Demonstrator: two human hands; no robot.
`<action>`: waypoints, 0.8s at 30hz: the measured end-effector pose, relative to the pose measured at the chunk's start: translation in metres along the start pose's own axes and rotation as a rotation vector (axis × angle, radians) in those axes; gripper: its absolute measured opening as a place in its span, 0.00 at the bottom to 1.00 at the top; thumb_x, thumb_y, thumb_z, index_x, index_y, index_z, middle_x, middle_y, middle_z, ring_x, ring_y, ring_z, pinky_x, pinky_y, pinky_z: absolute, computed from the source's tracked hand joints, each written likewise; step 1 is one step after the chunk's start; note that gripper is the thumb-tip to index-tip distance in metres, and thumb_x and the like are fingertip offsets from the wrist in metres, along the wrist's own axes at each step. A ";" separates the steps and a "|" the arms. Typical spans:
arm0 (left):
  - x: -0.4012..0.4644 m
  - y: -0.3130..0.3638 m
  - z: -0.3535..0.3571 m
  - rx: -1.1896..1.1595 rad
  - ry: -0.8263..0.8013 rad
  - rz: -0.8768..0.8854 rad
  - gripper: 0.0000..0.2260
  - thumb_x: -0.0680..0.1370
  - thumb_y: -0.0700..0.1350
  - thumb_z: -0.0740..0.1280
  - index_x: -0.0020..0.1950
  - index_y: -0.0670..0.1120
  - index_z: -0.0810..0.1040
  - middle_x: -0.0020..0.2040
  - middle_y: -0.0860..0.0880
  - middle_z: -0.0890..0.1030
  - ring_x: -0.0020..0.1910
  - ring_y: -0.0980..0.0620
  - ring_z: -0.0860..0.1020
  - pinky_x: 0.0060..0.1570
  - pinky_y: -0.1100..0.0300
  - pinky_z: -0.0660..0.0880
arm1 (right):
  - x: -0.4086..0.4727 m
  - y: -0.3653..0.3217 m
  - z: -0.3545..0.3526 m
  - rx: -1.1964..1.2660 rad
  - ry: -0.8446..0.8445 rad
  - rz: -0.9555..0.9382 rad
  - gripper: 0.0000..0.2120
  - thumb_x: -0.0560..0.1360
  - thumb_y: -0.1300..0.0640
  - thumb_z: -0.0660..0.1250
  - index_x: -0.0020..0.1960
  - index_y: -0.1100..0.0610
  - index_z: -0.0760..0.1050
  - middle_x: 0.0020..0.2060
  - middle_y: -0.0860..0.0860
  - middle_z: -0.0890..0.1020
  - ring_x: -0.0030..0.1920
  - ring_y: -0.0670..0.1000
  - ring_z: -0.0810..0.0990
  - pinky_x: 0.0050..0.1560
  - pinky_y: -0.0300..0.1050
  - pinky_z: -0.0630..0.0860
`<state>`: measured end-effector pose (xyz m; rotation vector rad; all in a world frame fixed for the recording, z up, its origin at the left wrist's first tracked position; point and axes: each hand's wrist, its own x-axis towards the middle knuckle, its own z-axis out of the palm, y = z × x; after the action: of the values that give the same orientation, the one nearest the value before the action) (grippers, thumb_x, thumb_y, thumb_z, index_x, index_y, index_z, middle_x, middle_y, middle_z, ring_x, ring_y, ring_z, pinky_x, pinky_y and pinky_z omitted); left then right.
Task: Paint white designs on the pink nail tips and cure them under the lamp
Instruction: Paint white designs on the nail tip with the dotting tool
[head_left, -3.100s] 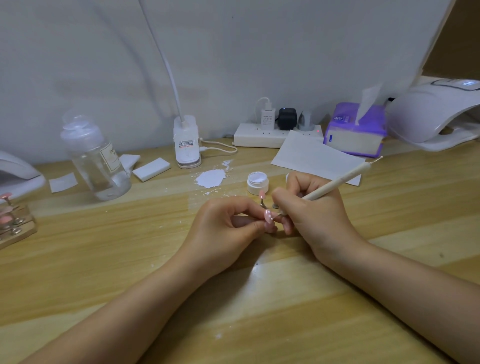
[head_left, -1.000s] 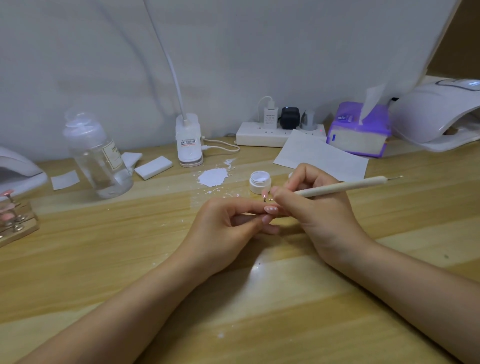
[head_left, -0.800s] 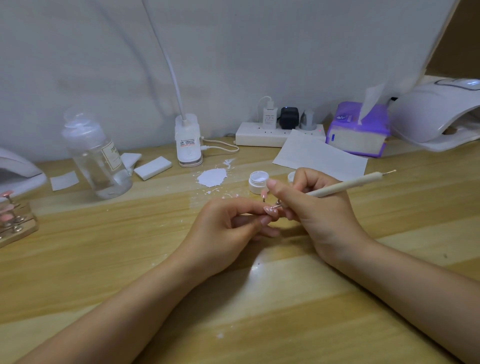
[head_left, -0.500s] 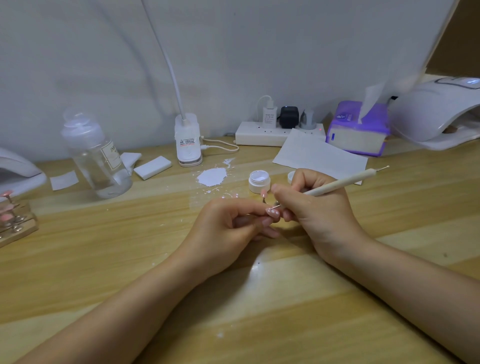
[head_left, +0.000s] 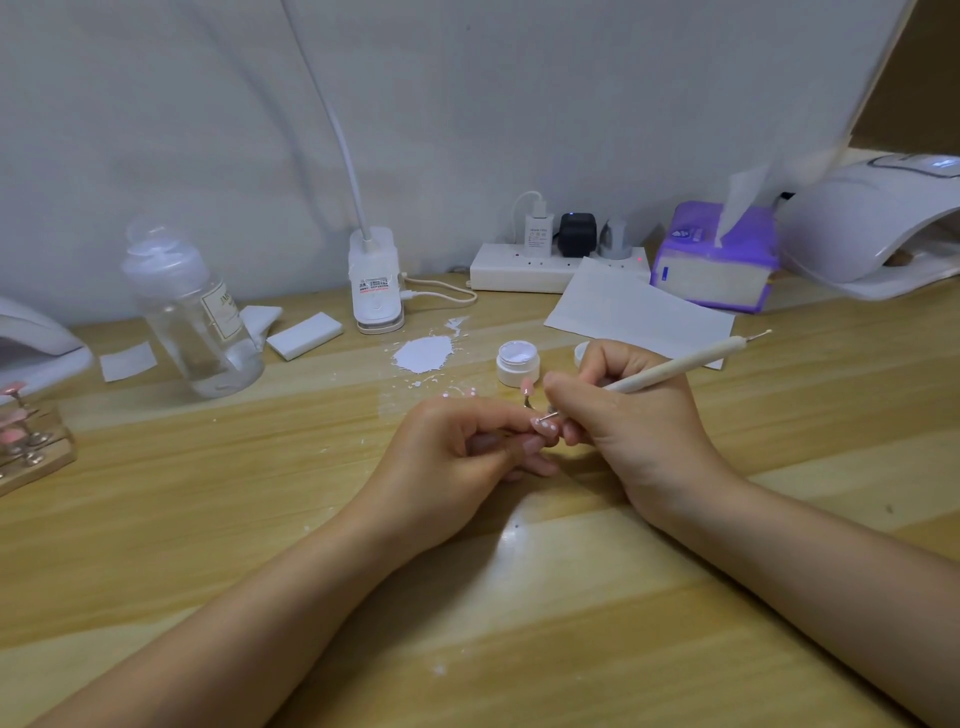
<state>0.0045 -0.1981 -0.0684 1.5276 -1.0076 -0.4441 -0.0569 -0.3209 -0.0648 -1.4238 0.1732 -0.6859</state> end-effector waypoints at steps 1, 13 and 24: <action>0.000 0.000 0.000 0.003 0.000 0.001 0.14 0.74 0.32 0.64 0.39 0.50 0.80 0.37 0.58 0.83 0.37 0.58 0.83 0.37 0.71 0.75 | 0.000 0.000 0.000 -0.005 0.000 -0.003 0.19 0.67 0.70 0.66 0.24 0.56 0.63 0.15 0.49 0.70 0.18 0.43 0.68 0.23 0.32 0.67; 0.000 0.000 0.000 0.008 -0.004 0.002 0.13 0.74 0.31 0.64 0.40 0.49 0.80 0.36 0.58 0.83 0.37 0.59 0.82 0.37 0.70 0.76 | 0.000 -0.001 0.000 -0.034 -0.007 -0.022 0.16 0.65 0.71 0.64 0.25 0.58 0.62 0.15 0.48 0.69 0.18 0.43 0.68 0.23 0.31 0.67; 0.000 -0.001 0.000 0.020 -0.005 0.002 0.14 0.74 0.32 0.65 0.40 0.51 0.80 0.36 0.58 0.83 0.38 0.59 0.83 0.37 0.71 0.75 | 0.000 0.000 0.000 -0.041 -0.006 -0.025 0.16 0.65 0.70 0.64 0.25 0.58 0.62 0.14 0.48 0.69 0.18 0.43 0.69 0.23 0.31 0.67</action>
<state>0.0048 -0.1980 -0.0692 1.5443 -1.0202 -0.4375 -0.0572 -0.3208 -0.0644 -1.4689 0.1655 -0.7016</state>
